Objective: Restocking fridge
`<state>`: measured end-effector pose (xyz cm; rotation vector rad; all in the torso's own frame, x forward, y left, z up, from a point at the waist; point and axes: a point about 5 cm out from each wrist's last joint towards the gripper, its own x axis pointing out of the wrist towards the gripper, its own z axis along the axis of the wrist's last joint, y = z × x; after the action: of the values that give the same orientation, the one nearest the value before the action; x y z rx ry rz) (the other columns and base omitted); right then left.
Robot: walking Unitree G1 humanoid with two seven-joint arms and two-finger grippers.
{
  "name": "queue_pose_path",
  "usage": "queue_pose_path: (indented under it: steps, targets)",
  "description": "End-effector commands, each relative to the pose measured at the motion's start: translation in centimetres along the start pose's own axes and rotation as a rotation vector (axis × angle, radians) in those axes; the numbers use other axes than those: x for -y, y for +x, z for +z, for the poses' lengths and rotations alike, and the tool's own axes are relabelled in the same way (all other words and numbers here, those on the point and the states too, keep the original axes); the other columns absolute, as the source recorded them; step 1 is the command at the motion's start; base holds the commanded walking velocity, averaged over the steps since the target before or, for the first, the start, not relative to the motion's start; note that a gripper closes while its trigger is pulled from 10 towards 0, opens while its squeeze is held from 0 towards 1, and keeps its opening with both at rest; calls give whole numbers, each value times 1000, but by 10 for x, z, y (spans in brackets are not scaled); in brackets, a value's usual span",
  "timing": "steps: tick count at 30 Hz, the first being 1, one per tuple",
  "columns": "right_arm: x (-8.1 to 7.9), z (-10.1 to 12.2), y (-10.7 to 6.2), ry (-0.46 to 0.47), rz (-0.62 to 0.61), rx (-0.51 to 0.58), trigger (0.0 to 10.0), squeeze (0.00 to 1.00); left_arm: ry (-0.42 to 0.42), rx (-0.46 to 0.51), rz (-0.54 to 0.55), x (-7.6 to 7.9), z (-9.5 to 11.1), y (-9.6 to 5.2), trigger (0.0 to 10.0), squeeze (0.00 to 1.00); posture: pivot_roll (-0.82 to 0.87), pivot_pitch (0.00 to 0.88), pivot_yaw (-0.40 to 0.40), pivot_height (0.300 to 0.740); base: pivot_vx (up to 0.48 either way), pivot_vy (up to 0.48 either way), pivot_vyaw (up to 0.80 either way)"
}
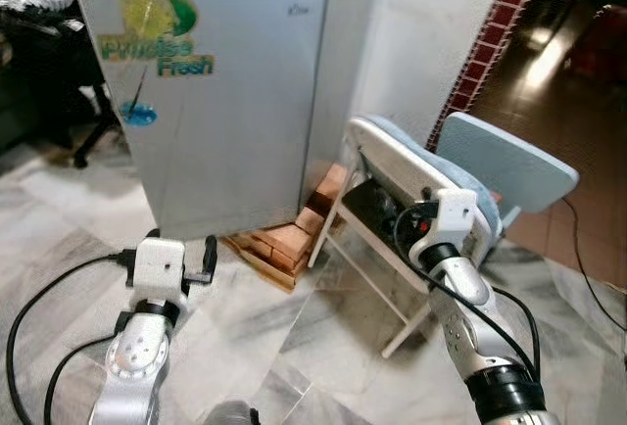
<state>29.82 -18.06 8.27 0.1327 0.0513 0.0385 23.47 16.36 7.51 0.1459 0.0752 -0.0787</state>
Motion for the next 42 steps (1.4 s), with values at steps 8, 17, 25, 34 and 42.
queue_pose_path:
  steps: [8, 17, 25, 34, 42]
  targets:
    - [5, 7, 6, -46, -78, 59, 10000, 1000, 34, 0, 31, -13, -1, 7, 10000, 0, 85, 0, -50, 740, 0, 480, 0]
    - [4, -1, 2, -82, -73, 34, 10000, 0, 37, 2, 31, -13, -2, 8, 10000, 0, 82, 0, -50, 740, 0, 480, 0]
    - [5, -2, 2, -84, -78, 35, 10000, 0, 40, 7, 35, -14, -1, 9, 10000, 0, 80, 0, -47, 740, 0, 480, -800]
    - [5, -4, 0, -76, -78, 41, 10000, 0, 39, 6, 27, -14, -2, 10, 10000, 0, 70, 0, -44, 740, 0, 480, -800]
    - [6, -3, 0, -67, -82, 47, 10000, 0, 41, 3, 19, -12, -3, 10, 10000, 0, 72, 0, -47, 740, 0, 480, -800]
